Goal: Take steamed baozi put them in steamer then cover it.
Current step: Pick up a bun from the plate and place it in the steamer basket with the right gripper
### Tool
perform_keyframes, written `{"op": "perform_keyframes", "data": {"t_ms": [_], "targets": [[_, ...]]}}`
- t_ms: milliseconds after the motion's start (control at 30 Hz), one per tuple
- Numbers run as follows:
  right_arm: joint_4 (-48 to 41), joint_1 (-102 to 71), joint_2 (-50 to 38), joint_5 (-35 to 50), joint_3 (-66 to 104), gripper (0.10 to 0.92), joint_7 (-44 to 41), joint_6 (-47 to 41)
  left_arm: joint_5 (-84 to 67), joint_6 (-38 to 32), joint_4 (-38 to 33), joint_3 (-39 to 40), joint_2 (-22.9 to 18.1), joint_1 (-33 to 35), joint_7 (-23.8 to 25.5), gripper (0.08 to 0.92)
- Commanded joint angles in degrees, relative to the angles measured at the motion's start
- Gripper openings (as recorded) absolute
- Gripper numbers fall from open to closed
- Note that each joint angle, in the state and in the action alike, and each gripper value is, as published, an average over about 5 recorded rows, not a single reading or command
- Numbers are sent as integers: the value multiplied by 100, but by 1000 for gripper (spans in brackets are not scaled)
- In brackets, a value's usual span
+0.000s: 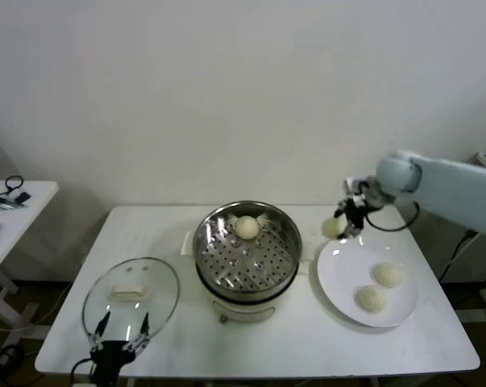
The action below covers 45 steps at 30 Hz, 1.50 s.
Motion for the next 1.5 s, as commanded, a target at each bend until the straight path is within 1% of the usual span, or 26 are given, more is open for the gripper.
{"op": "perform_keyframes", "data": {"t_ms": [33,167,300,433,600,700,1000,1400,1500], "targets": [[729,1958,810,1620,-446,636,45,-243,-2,4,-11,21,23,-3,-2,823],[1142,1550,1388,1945,-25,636,511,-629,-3,10,-62,42,35,15,-5,823],[1248,844,1953,1893,123,636,930,-930,-15,8,-126,22,42,63,-8,823],[1013,89,2469,1584,193,636,1226,-1172,-25,7,-156,-16,51,97,-17,823],[337,-590,2868,1270,260,636,1397,-1313,-34,6,-212,-48,51,148,-22,823],[22,-905,2986,1121,292,636,1437,-1351,-38,5,-226,-61,46,168,-28,823],[-338,-1503,3009,777,356,636,1577,-1442,-40,7,-192,-49,20,155,-35,823],[-475,-1698,3116,681,437,637,1640,-1496,-40,13,-148,-45,9,125,-36,823],[-459,-1665,3107,663,476,657,1656,-1501,-38,18,-153,-43,5,122,-35,823]]}}
